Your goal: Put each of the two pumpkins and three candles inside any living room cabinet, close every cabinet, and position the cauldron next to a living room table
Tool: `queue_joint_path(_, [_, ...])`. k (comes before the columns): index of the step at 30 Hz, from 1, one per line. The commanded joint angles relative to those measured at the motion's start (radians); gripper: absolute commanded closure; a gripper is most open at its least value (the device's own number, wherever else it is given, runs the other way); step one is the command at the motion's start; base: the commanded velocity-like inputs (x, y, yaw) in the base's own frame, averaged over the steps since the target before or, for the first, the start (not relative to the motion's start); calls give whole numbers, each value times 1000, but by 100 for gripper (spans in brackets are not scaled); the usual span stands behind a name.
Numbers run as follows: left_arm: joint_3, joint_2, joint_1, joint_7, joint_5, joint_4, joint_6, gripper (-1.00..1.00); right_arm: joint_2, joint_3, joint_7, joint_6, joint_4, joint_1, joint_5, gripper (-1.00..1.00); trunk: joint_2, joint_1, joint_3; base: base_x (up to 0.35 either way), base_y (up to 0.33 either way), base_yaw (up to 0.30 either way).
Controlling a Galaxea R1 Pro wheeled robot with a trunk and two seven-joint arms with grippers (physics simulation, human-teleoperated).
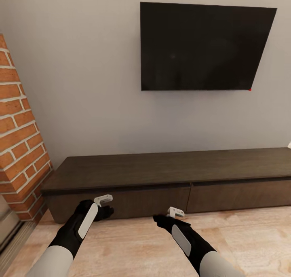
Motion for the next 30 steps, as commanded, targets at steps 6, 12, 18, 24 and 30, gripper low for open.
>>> queue_joint_path(6, [-2, 0, 0, 10, 10, -1, 4, -100, -1, 5, -12, -8, -3, 0, -8, -100, 42, -23, 17, 0, 0, 0])
queue_joint_path(12, [-2, 3, -1, 10, 10, -1, 5, -100, -3, 6, -10, -8, -4, 0, -3, -100, 84, -46, 36, 0, 0, 0])
queue_joint_path(18, [-2, 2, -1, 10, 9, -1, 5, -100, -31, 8, -14, 12, 11, 0, -2, -100, 126, -69, 55, 0, 0, 0])
queue_joint_path(24, [-3, 0, 0, 10, 8, 0, 5, -100, -42, 8, -42, 30, 63, 3, -2, -100, 168, -92, 74, 0, 0, 0])
queue_joint_path(30, [-3, -5, -1, 11, 8, 0, 5, -100, -43, 10, -53, 21, 87, 4, 0, -100, 210, -115, 92, 0, 0, 0])
